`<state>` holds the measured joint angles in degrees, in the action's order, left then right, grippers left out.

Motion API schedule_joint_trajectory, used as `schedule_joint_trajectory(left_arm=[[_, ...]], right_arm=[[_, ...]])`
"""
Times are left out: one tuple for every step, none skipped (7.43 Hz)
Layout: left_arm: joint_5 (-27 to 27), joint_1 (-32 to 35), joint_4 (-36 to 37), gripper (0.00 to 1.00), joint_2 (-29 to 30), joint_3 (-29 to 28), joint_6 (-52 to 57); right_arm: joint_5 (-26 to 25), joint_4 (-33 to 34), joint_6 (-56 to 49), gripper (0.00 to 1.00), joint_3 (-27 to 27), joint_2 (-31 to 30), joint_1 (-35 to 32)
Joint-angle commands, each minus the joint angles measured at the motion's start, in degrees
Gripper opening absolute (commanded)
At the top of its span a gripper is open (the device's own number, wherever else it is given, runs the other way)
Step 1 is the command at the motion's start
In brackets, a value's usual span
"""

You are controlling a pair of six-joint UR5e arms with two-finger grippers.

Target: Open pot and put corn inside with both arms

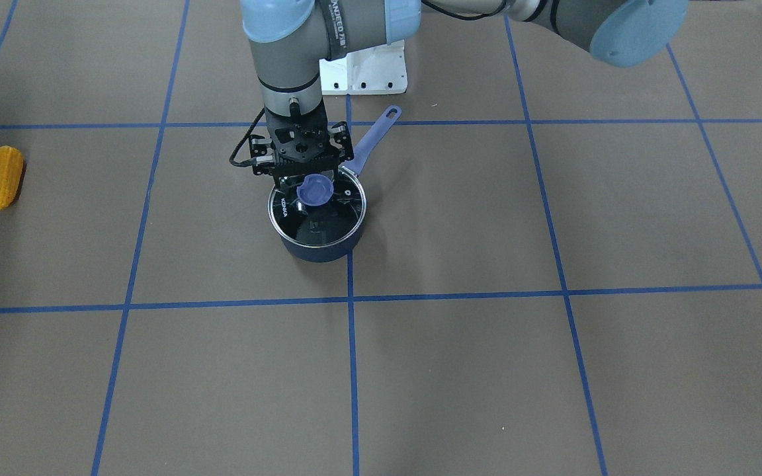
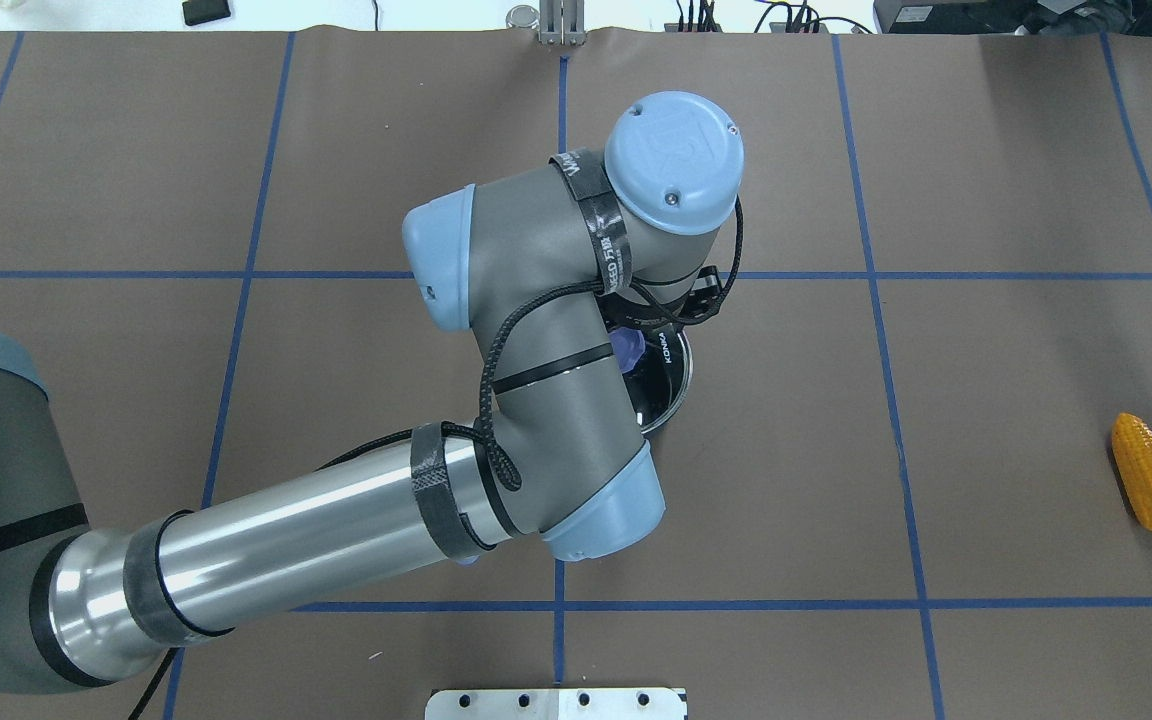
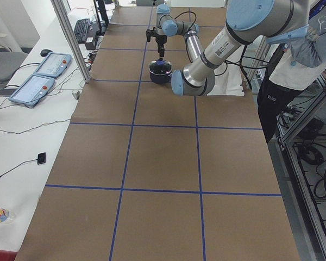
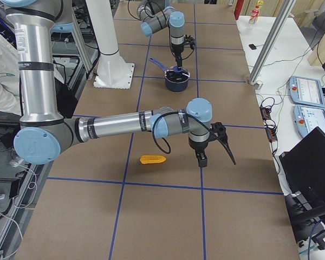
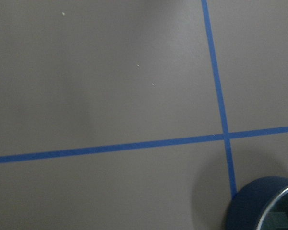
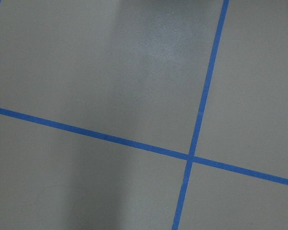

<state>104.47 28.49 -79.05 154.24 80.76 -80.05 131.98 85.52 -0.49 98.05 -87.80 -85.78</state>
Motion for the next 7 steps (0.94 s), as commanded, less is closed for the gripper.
schedule_joint_trajectory(left_arm=[[-0.2, -0.5, -1.1, 0.99, -0.2, -1.7, 0.1], [-0.2, -0.5, -1.1, 0.99, -0.2, -1.7, 0.2], [-0.2, -0.5, -1.1, 0.98, -0.5, -1.7, 0.2], [-0.2, -0.5, -1.1, 0.98, -0.9, -1.6, 1.6], [-0.1, -0.3, -1.2, 0.98, -1.7, -1.4, 2.4], [-0.1, -0.5, -2.1, 0.98, -2.1, -1.1, 2.8], [0.1, -0.5, -2.5, 0.98, -1.9, -1.1, 2.8]], right_arm=[[0.0, 0.0, 0.1, 1.00, 0.0, 0.2, 0.0], [0.0, 0.0, 0.1, 1.00, 0.0, 0.2, 0.1], [0.0, 0.0, 0.1, 1.00, 0.0, 0.2, 0.1], [0.0, 0.0, 0.1, 1.00, 0.0, 0.2, 0.1], [0.0, 0.0, 0.1, 1.00, 0.0, 0.3, 0.2], [0.0, 0.0, 0.1, 1.00, 0.0, 0.2, 0.2], [0.0, 0.0, 0.1, 1.00, 0.0, 0.3, 0.2]])
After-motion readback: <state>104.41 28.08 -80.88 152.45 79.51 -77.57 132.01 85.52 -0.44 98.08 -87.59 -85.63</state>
